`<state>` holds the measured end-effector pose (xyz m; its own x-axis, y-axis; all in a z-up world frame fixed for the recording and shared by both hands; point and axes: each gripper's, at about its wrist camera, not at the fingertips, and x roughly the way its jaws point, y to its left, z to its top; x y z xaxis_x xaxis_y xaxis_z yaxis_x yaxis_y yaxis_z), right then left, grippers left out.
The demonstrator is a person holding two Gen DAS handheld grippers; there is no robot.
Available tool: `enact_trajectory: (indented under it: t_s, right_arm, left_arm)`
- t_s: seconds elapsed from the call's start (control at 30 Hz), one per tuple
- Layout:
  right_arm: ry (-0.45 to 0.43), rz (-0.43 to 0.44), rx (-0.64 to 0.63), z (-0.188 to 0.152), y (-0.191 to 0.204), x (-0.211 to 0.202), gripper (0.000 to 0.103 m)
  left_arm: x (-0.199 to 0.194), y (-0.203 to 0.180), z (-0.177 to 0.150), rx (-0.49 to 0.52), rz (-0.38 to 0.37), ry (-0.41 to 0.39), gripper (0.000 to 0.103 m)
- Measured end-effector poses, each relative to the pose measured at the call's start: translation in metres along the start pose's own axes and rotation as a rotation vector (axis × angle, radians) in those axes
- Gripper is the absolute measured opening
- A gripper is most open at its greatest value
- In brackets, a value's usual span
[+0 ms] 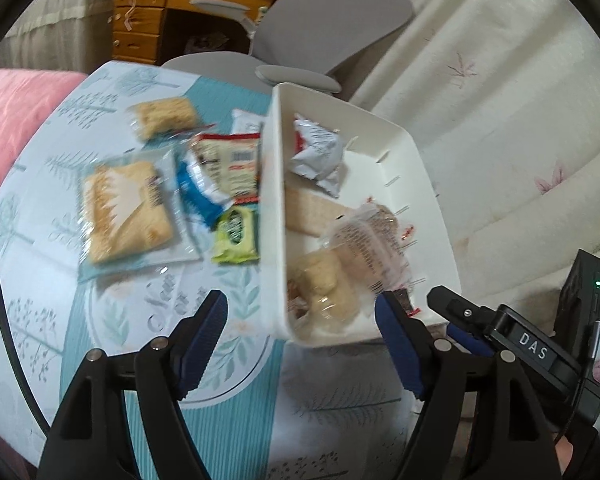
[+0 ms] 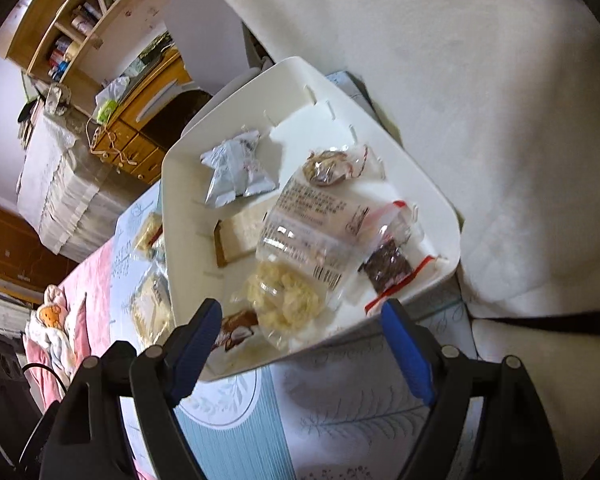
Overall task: Organize snacks
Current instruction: 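Open both tools over the basket, releasing both snacks inside, then reach the left tool to the yellow bread pack while the right tool reaches the blue packet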
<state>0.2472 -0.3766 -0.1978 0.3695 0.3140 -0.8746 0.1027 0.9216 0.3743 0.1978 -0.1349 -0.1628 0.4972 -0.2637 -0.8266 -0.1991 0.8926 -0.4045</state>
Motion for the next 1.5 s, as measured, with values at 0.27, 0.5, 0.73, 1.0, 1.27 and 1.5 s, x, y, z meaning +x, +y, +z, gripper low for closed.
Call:
enact_trajectory:
  t_s: [0.27, 0.5, 0.73, 1.0, 1.27, 1.5]
  right_arm:
    - [0.003, -0.046, -0.151, -0.029, 0.038, 0.000, 0.082]
    - [0.015, -0.091, -0.258, -0.057, 0.076, 0.005, 0.082]
    - [-0.012, -0.132, -0.355, -0.081, 0.115, 0.009, 0.082]
    - [-0.083, -0.214, -0.456, -0.098, 0.164, 0.011, 0.079]
    - [-0.112, -0.287, -0.557, -0.105, 0.211, 0.033, 0.070]
    - [-0.140, -0.339, -0.601, -0.095, 0.228, 0.062, 0.068]
  left_arm:
    - [-0.018, 0.059, -0.025, -0.118, 0.062, 0.017, 0.075]
    - [-0.033, 0.116, -0.036, -0.230, 0.100, 0.049, 0.077]
    - [-0.042, 0.163, -0.033, -0.281, 0.102, 0.080, 0.078]
    - [-0.047, 0.197, -0.011, -0.255, 0.098, 0.167, 0.081]
    - [-0.042, 0.220, 0.037, -0.174, 0.122, 0.273, 0.084]
    - [-0.006, 0.223, 0.069, -0.129, 0.168, 0.383, 0.084]
